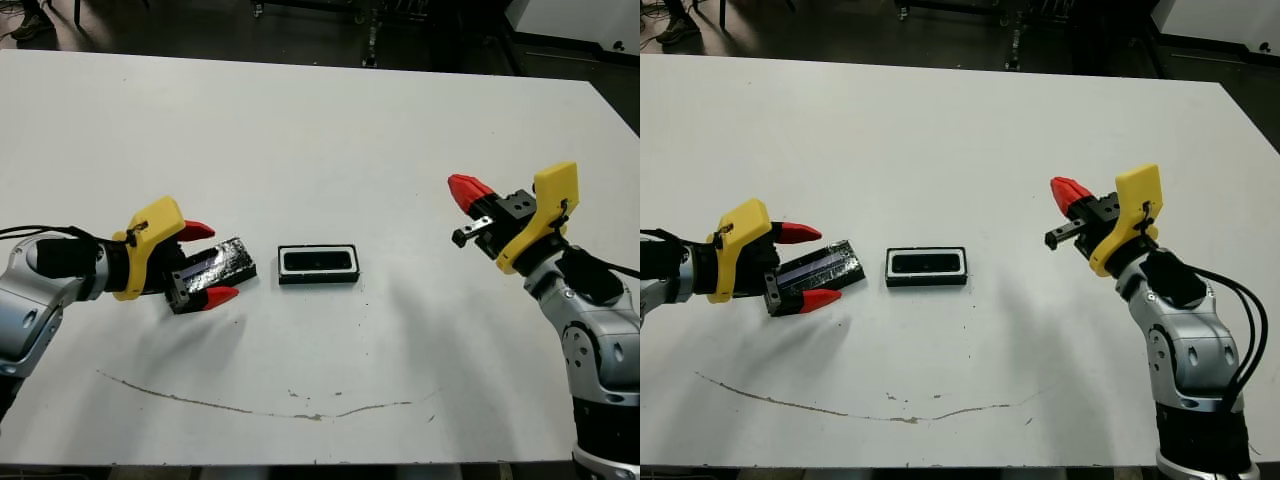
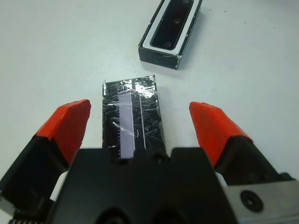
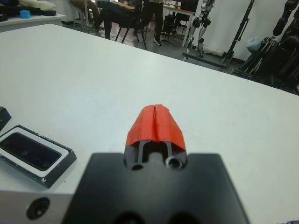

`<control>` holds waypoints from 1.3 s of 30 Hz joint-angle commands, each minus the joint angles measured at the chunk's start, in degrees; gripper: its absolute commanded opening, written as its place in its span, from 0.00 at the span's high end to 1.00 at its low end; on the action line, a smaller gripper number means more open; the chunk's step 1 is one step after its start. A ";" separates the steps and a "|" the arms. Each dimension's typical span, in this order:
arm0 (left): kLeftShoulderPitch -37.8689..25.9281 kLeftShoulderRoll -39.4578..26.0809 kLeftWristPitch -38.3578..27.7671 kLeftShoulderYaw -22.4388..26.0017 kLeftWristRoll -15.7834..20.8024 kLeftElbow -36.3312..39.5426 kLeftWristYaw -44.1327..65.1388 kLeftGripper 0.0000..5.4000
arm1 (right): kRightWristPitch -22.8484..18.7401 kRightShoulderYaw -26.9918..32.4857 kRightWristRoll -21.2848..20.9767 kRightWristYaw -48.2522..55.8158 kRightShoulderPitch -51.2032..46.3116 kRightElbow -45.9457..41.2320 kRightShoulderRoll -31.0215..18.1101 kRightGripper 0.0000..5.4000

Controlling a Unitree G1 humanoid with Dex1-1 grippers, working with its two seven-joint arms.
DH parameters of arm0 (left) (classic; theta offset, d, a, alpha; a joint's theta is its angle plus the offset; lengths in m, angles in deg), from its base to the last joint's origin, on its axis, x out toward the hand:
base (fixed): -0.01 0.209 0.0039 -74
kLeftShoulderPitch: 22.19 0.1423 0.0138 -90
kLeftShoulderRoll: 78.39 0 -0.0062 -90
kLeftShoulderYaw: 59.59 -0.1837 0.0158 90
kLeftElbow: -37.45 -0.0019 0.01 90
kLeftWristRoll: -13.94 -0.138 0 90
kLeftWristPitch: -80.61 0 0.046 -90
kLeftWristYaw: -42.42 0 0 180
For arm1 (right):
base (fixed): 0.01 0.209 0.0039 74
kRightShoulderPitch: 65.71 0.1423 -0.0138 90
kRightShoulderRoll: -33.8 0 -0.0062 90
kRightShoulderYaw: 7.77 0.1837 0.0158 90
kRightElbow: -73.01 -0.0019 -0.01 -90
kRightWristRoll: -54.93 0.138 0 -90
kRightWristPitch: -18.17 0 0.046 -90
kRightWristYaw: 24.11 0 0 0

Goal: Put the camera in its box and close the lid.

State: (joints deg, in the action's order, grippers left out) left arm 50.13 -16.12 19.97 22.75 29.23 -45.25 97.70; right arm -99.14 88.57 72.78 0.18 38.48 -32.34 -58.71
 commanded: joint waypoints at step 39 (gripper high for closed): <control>0.13 -2.46 13.23 -3.77 -5.44 2.71 -1.50 0.18 | -0.55 0.42 1.14 -1.73 -1.99 -0.66 -0.03 1.00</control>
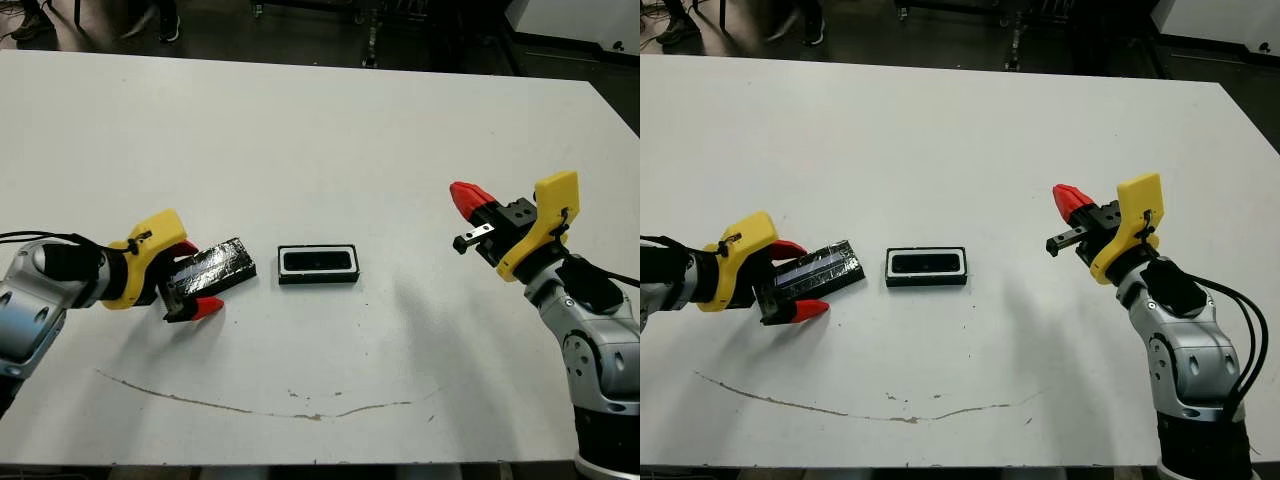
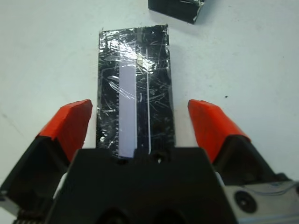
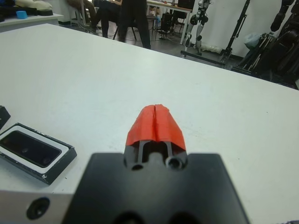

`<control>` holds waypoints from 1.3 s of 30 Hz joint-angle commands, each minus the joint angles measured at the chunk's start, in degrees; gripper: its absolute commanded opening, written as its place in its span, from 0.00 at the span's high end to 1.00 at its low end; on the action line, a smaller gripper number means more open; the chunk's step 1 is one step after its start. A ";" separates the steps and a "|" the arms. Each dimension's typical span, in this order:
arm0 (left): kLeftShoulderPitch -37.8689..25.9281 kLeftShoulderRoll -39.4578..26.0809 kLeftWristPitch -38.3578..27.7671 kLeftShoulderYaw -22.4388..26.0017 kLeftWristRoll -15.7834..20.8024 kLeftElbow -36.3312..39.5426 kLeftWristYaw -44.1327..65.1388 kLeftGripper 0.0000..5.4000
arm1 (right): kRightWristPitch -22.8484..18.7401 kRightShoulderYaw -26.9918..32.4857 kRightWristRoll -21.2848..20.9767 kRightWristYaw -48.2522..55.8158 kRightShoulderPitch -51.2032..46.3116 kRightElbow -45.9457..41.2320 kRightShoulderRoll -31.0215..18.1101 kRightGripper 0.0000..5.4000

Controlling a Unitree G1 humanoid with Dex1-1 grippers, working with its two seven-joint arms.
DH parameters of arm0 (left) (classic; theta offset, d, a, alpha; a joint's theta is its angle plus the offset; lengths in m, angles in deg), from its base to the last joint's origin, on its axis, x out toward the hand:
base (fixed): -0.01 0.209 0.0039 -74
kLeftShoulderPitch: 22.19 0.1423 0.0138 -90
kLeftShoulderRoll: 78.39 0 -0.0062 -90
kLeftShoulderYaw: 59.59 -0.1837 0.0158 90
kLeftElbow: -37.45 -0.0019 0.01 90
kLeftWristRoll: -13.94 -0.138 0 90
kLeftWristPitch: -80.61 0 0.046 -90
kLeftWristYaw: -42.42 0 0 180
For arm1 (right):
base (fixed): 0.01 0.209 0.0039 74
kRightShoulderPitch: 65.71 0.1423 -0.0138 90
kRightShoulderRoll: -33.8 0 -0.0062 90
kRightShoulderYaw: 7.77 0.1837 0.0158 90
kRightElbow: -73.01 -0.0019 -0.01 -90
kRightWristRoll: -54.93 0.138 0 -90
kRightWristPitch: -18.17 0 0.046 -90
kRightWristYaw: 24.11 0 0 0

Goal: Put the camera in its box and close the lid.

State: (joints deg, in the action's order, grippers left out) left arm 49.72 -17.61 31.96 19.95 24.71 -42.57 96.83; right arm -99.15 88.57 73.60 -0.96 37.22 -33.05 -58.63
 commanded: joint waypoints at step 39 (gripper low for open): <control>-0.78 1.95 -1.08 5.77 2.99 -0.75 -4.34 0.41 | -1.74 -0.55 0.03 -0.52 -0.39 -0.14 -0.72 1.00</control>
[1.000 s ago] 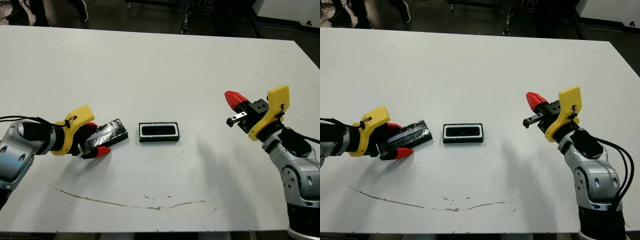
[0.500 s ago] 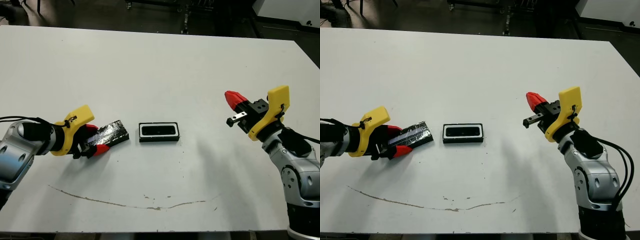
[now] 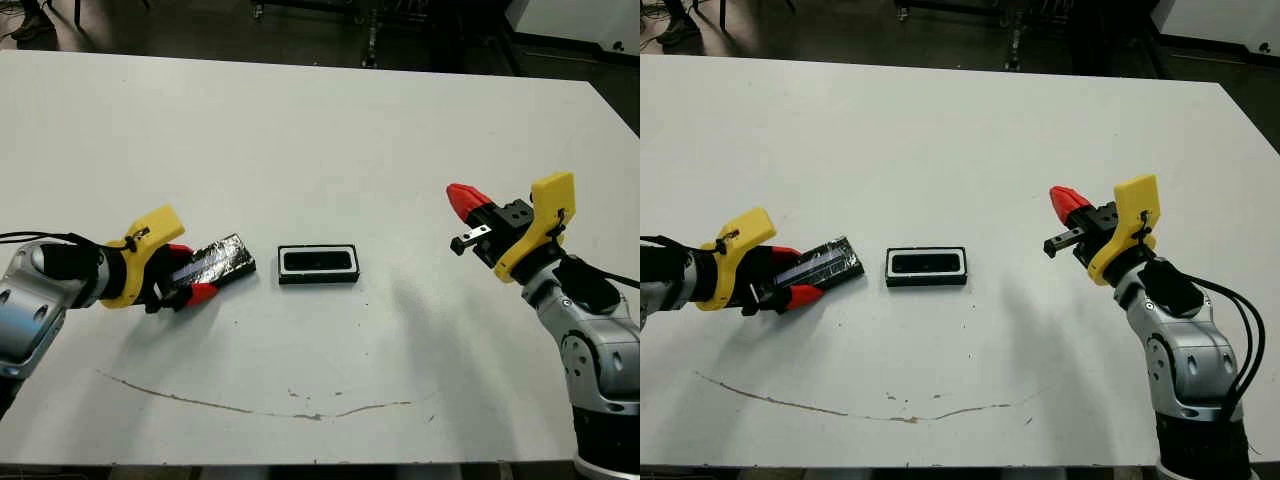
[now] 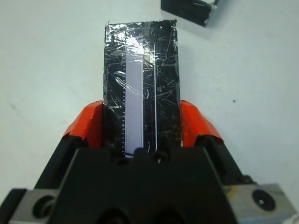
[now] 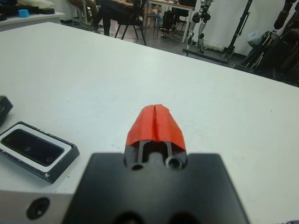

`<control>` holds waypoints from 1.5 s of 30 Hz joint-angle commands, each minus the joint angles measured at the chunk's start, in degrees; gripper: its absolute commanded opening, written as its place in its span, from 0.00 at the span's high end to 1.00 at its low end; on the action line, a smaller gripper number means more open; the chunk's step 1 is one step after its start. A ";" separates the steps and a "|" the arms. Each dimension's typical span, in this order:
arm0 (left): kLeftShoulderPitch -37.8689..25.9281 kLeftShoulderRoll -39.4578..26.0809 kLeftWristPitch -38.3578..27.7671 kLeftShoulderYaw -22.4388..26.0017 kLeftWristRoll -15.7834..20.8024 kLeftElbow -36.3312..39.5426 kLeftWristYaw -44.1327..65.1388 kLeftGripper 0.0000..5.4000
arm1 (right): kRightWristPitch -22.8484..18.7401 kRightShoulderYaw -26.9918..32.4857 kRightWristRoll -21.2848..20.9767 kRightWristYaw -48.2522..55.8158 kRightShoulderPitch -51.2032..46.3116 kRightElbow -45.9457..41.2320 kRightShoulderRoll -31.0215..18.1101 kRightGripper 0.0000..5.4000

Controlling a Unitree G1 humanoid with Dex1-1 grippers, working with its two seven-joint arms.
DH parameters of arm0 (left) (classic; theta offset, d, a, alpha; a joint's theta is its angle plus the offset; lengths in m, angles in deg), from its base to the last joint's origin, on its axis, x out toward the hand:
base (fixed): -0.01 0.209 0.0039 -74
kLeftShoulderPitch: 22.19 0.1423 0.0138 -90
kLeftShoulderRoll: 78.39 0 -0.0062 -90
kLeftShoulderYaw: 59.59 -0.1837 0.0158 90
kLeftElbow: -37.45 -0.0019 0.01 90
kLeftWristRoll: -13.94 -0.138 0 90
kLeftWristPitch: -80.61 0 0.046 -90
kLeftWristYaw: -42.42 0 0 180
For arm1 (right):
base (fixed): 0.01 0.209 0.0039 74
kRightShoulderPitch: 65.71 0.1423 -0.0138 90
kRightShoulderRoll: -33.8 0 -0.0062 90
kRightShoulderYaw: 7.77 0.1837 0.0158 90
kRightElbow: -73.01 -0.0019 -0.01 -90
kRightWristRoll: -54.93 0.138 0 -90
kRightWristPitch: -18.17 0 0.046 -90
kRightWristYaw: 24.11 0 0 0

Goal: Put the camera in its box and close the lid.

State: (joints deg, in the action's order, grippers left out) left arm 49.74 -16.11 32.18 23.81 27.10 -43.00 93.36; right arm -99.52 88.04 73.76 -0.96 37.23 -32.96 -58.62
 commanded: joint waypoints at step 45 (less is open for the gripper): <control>-17.92 14.04 -27.18 -11.50 -7.70 -32.35 16.48 0.41 | 1.42 -0.80 0.42 1.34 -1.53 2.11 0.00 1.00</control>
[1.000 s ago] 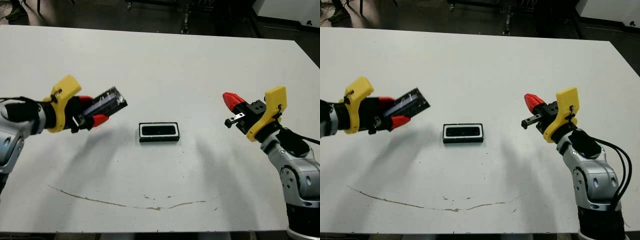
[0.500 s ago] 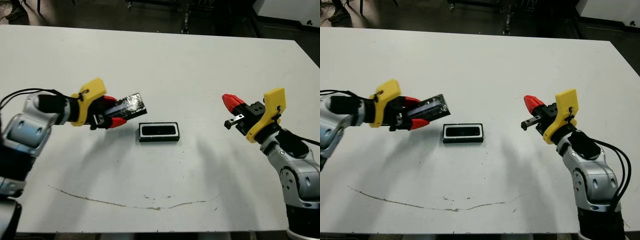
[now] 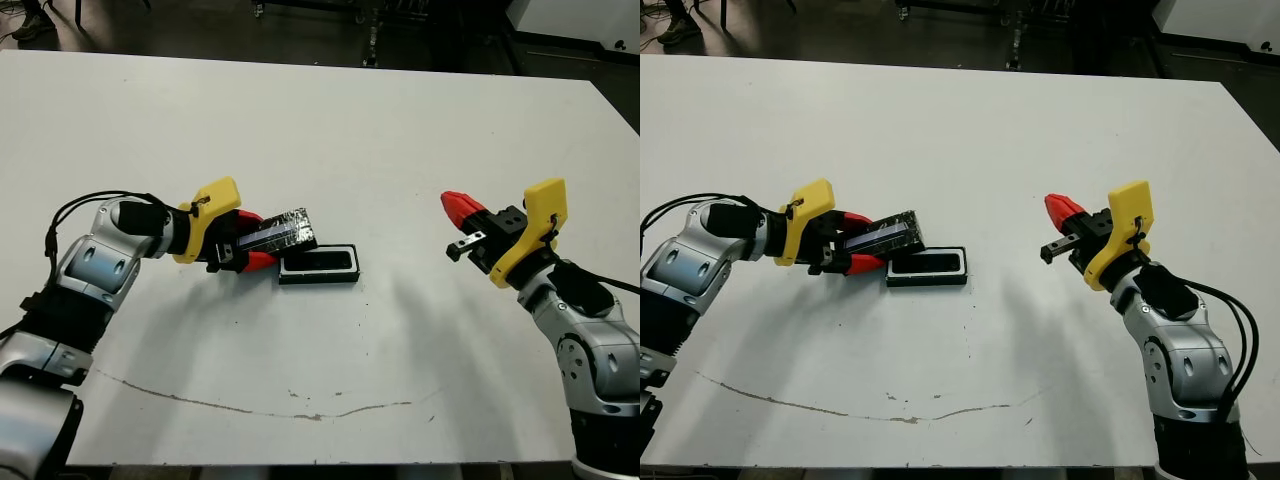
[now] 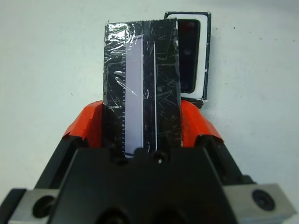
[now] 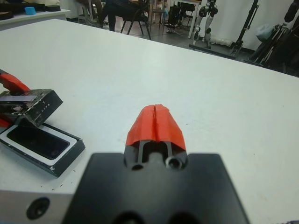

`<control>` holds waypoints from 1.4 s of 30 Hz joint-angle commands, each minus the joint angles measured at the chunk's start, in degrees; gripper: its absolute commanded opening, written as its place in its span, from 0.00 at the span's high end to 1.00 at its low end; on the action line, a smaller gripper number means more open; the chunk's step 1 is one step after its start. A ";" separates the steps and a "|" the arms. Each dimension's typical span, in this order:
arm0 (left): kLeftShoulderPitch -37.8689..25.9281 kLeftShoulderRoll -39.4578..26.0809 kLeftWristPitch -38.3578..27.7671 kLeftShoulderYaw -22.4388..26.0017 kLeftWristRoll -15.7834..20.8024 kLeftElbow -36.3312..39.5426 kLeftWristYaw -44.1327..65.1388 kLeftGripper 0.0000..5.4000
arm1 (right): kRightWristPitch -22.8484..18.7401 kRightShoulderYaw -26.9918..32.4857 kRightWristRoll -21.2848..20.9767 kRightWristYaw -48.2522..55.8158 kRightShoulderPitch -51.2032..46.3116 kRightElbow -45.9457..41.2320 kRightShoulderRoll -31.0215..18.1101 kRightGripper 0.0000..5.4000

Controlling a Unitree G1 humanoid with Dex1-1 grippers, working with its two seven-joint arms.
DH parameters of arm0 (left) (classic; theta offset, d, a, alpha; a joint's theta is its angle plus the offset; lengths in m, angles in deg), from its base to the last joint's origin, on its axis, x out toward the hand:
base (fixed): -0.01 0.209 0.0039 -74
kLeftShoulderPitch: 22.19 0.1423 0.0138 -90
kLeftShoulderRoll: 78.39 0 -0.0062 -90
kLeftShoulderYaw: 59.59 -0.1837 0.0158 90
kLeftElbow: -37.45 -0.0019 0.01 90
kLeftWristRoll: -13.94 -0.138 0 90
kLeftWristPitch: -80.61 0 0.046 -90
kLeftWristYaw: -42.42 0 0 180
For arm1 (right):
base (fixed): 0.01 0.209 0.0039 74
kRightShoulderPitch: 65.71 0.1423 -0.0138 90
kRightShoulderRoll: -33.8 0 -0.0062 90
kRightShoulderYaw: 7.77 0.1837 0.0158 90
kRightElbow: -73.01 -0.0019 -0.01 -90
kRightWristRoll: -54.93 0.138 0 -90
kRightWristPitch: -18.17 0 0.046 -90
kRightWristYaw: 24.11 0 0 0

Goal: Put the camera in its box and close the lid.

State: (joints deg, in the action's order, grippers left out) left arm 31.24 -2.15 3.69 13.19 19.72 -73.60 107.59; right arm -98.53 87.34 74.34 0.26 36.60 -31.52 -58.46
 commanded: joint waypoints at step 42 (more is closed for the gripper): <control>0.17 1.26 4.30 -3.88 -0.71 0.07 8.79 0.41 | -1.24 -0.06 0.33 -0.52 -0.90 0.52 -0.19 1.00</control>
State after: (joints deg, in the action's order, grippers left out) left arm 29.28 -1.49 7.27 10.99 20.02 -74.30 116.03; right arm -98.79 86.79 74.51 0.14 36.09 -31.23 -58.09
